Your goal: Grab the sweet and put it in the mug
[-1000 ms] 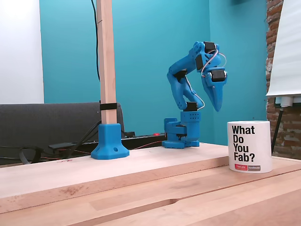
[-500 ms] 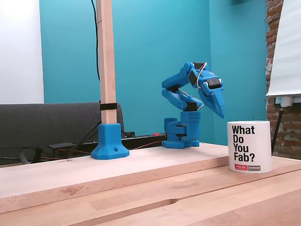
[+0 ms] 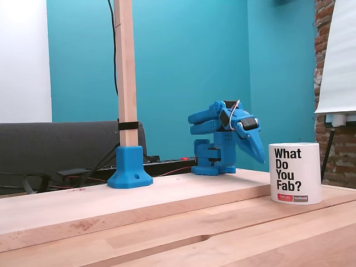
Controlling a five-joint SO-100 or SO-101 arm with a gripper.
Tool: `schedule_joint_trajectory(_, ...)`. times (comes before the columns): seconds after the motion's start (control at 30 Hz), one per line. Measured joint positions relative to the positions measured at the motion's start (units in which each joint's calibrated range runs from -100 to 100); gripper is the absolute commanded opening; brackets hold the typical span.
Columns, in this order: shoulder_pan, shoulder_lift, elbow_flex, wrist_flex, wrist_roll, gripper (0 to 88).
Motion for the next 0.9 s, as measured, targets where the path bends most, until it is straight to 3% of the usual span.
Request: schedule_joint_trajectory(0.9, 0.1, -5.4, 1.6, 0.0, -0.3, 0.0)
